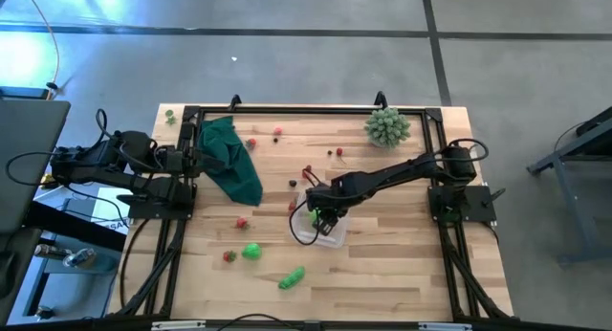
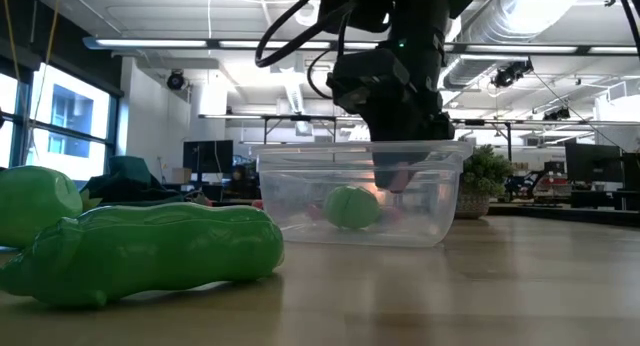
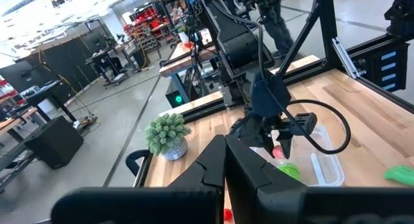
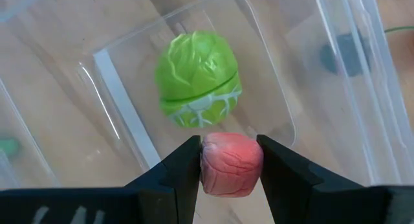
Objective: Pick and placing Produce into tupperware
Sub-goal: Put the bottom pink peach into the container, then put the top red cherry into the container
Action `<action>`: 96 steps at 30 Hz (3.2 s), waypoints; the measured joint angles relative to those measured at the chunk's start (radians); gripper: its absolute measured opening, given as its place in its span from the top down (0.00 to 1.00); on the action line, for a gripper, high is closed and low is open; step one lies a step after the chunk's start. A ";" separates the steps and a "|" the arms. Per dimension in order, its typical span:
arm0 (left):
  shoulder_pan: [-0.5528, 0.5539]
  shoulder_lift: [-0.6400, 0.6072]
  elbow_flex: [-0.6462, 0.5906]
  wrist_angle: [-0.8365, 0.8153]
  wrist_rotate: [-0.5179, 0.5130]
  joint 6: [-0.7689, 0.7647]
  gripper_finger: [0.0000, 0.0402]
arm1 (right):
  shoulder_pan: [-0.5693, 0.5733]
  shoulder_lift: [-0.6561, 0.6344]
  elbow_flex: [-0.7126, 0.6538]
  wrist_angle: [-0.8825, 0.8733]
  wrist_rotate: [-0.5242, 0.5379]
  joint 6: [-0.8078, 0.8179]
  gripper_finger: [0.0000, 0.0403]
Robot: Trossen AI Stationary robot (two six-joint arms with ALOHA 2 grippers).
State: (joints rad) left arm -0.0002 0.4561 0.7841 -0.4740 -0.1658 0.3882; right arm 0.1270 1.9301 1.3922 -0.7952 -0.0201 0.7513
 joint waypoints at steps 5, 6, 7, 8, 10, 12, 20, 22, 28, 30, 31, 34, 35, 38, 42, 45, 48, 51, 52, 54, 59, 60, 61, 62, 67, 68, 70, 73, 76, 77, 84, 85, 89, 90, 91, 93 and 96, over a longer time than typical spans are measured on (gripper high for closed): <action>0.000 0.000 0.000 0.000 0.000 0.000 1.00 | 0.001 0.000 0.000 0.011 0.011 0.008 0.65; 0.000 0.000 0.000 0.000 0.000 0.000 1.00 | 0.001 0.000 0.000 0.013 0.011 0.008 0.65; 0.000 0.000 0.000 0.000 0.000 0.000 1.00 | 0.001 0.000 0.000 0.014 0.011 0.008 0.65; 0.000 0.000 0.000 0.000 0.000 0.000 1.00 | 0.001 0.000 0.000 0.014 0.011 0.008 0.64; 0.000 0.000 0.000 0.000 0.000 0.000 1.00 | 0.001 0.000 0.000 0.013 0.011 0.008 0.62; 0.000 0.000 0.000 0.000 0.000 0.000 1.00 | 0.001 0.000 0.000 0.013 0.011 0.008 0.60; 0.000 0.000 0.000 0.000 0.000 0.000 1.00 | -0.002 -0.017 0.000 0.004 0.012 0.009 0.50; 0.000 0.000 0.000 0.000 0.000 0.000 1.00 | -0.011 -0.053 0.000 -0.003 0.024 0.032 0.49; 0.000 0.000 0.000 0.000 0.000 0.000 1.00 | -0.082 -0.216 0.000 -0.013 0.113 0.130 0.49; 0.000 0.000 0.000 0.000 0.000 0.000 1.00 | -0.119 -0.267 0.000 -0.027 0.166 0.146 0.49; 0.000 0.000 0.000 0.000 0.000 0.000 1.00 | -0.140 -0.287 0.000 -0.033 0.195 0.156 0.49; 0.000 0.000 0.000 0.000 0.000 0.000 1.00 | -0.222 -0.334 0.000 -0.038 0.275 0.187 0.49; 0.000 0.000 0.000 0.000 0.000 0.000 1.00 | -0.254 -0.340 0.000 -0.034 0.285 0.190 0.49; 0.000 0.000 0.000 0.000 0.000 0.000 1.00 | -0.353 -0.333 0.000 -0.010 0.254 0.168 0.49; 0.000 0.000 0.000 0.000 0.000 0.000 1.00 | -0.458 -0.273 0.000 0.004 0.165 0.141 0.49; 0.000 0.000 0.000 0.000 0.000 0.000 1.00 | -0.507 -0.221 0.000 0.013 0.126 0.133 0.49; 0.000 0.000 0.000 0.000 0.000 0.000 1.00 | -0.528 -0.159 0.000 0.030 0.093 0.124 0.49; 0.000 0.000 0.000 0.000 0.000 0.000 1.00 | -0.533 -0.105 0.000 0.037 0.093 0.123 0.49; 0.000 0.000 0.000 0.000 0.000 0.000 1.00 | -0.534 -0.089 0.000 0.036 0.100 0.123 0.49; 0.000 0.000 0.000 0.000 0.000 0.000 1.00 | -0.539 -0.059 0.000 0.034 0.115 0.131 0.49; 0.000 0.000 0.000 0.000 0.000 0.000 1.00 | -0.554 -0.014 0.000 0.029 0.160 0.140 0.49; 0.000 0.000 0.000 0.000 0.000 0.000 1.00 | -0.556 -0.005 0.000 0.029 0.162 0.142 0.49; 0.000 0.000 0.000 0.000 0.000 0.000 1.00 | -0.560 0.002 0.000 0.029 0.162 0.142 0.49; 0.000 0.000 0.000 0.000 0.000 0.000 1.00 | -0.562 0.008 0.000 0.029 0.161 0.142 0.49; 0.000 0.000 0.000 0.000 0.000 0.000 1.00 | -0.567 0.038 0.000 0.028 0.150 0.139 0.49; 0.000 0.000 0.000 0.000 0.000 0.000 1.00 | -0.567 0.042 0.000 0.029 0.149 0.139 0.49; 0.000 0.000 0.000 0.000 0.000 0.000 1.00 | -0.567 0.048 0.000 0.029 0.142 0.139 0.49; 0.000 0.000 0.000 0.000 0.000 0.000 1.00 | -0.567 0.055 0.000 0.028 0.141 0.139 0.49; 0.000 0.000 0.000 0.000 0.000 0.000 1.00 | -0.568 0.055 0.000 0.029 0.147 0.139 0.49; 0.000 0.000 0.000 0.000 0.000 0.000 1.00 | -0.567 0.055 0.000 0.028 0.150 0.139 0.49; 0.000 0.000 0.000 0.000 0.000 0.000 1.00 | -0.568 0.080 0.000 0.037 0.142 0.138 0.49; 0.000 0.000 0.000 0.000 0.000 0.000 1.00 | -0.568 0.084 0.000 0.043 0.136 0.138 0.49; 0.000 0.000 0.000 0.000 0.000 0.000 1.00 | -0.567 0.088 0.000 0.055 0.148 0.140 0.49; 0.000 0.000 0.000 0.000 0.000 0.000 1.00 | -0.567 0.088 0.000 0.058 0.152 0.141 0.49; 0.000 0.000 0.000 0.000 0.000 0.000 1.00 | -0.567 0.088 0.000 0.058 0.150 0.141 0.49; 0.000 0.000 0.000 0.000 0.000 0.000 1.00 | -0.567 0.088 0.000 0.061 0.140 0.141 0.49; 0.000 0.000 0.000 0.000 0.000 0.000 1.00 | -0.565 0.088 0.000 0.061 0.143 0.142 0.49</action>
State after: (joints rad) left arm -0.0005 0.4557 0.7842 -0.4744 -0.1658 0.3882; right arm -0.4381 2.0178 1.3922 -0.7343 0.1232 0.8928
